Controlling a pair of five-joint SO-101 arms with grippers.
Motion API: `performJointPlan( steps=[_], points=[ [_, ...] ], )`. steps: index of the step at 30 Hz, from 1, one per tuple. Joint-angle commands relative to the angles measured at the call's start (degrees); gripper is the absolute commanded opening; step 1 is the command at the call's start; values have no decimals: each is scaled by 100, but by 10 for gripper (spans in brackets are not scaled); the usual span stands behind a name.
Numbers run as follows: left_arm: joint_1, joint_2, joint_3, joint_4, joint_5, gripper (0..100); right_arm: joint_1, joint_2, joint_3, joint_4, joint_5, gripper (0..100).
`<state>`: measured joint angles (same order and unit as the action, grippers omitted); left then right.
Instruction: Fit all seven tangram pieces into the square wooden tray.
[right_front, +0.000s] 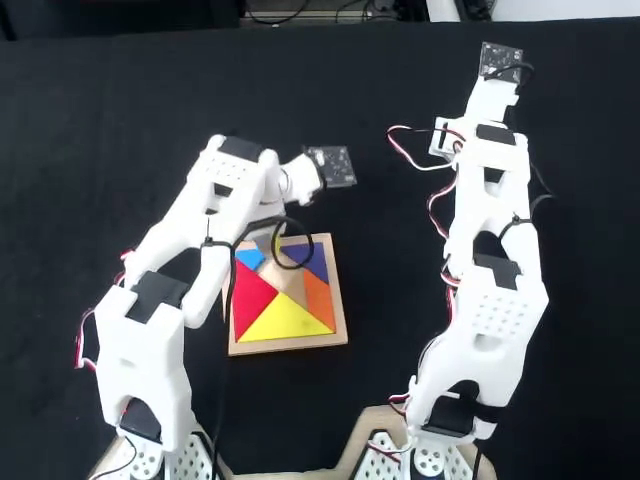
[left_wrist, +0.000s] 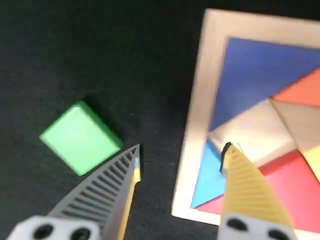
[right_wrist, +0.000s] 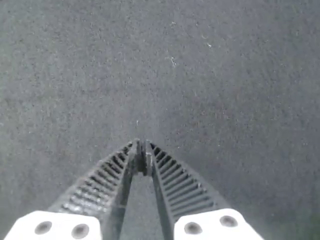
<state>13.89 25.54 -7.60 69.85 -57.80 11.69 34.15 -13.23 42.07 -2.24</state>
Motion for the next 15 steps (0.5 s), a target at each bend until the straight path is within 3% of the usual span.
performJointPlan(
  steps=[1, 9, 15],
  points=[
    [-4, -132, -901, 633, 62, 264, -53, -66, -347, 26, 44, 11],
    [-664, -782, -3767, 3147, 158, 260, -70, -66, -347, 26, 9, 11],
    [-1692, -1670, -2932, 3095, 2338, 259, -378, -75, -382, 264, 70, 15]
  ],
)
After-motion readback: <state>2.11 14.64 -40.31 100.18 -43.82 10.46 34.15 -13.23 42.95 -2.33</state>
